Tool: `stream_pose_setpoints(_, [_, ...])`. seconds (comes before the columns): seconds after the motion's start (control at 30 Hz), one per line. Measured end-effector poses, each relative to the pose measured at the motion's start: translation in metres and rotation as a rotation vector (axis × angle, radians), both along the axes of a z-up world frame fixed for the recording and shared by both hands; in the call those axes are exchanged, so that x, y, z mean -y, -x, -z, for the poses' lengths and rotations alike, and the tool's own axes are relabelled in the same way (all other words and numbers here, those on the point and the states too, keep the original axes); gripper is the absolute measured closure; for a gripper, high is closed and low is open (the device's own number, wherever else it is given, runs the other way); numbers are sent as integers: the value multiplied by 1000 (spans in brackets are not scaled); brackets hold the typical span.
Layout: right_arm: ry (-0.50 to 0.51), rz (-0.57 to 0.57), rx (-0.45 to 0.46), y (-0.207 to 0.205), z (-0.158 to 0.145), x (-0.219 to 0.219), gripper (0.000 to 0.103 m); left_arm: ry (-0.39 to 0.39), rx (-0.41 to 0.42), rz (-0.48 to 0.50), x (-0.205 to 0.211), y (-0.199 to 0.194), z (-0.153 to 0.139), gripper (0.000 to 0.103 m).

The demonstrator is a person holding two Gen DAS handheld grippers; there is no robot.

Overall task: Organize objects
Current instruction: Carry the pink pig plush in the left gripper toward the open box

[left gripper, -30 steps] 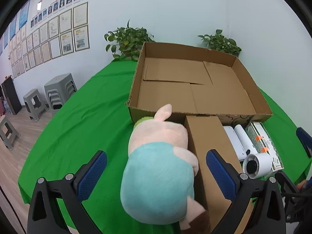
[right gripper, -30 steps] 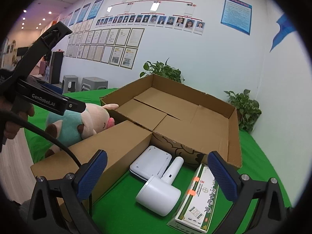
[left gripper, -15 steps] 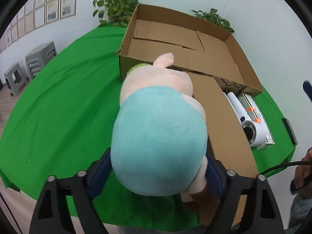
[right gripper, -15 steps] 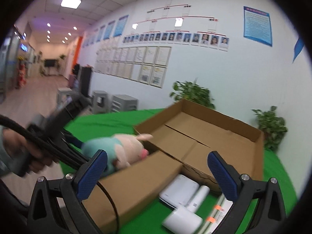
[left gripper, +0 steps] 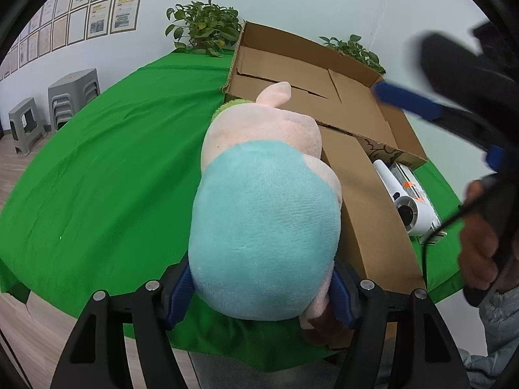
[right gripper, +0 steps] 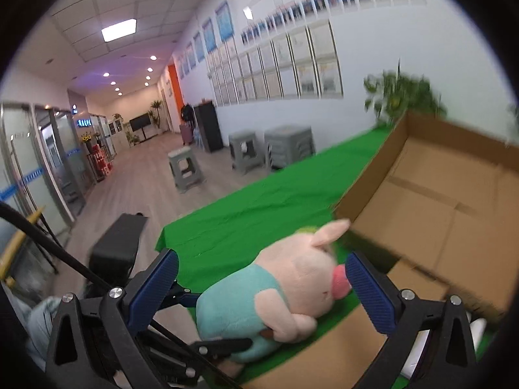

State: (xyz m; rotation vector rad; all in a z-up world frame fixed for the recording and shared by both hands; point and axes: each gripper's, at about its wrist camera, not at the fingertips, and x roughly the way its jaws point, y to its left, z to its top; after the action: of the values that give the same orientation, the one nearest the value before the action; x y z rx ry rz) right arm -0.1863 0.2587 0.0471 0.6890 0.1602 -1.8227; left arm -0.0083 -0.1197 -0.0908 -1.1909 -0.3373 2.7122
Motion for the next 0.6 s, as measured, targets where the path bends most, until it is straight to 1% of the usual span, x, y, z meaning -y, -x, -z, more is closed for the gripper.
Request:
stream_pose_setpoints(0.03, [-35, -1, 56, 6, 8, 12, 1, -9, -4, -3, 3, -3, 0, 36])
stream_pose_setpoints(0.13, [-115, -6, 182, 15, 28, 32, 1, -36, -16, -14, 13, -11, 2, 36])
stream_pose_setpoints(0.2, [-163, 14, 235, 17, 37, 39, 1, -45, -25, -19, 17, -16, 3, 37])
stream_pose_setpoints(0.3, [-261, 64, 265, 16, 44, 52, 0, -67, -40, -25, 23, -22, 4, 38])
stream_pose_setpoints(0.37, [-295, 87, 287, 17, 49, 53, 0, -82, -52, -25, 27, -25, 4, 39])
stream_pose_setpoints(0.47, [-308, 100, 290, 16, 50, 56, 1, -97, -66, -26, 31, -30, 3, 42])
stream_pose_setpoints(0.53, [-308, 99, 286, 14, 51, 55, 3, -88, -74, -22, 31, -32, 0, 43])
stream_pose_setpoints(0.6, [-297, 97, 294, 16, 57, 56, 7, -76, -83, -25, 29, -31, -5, 43])
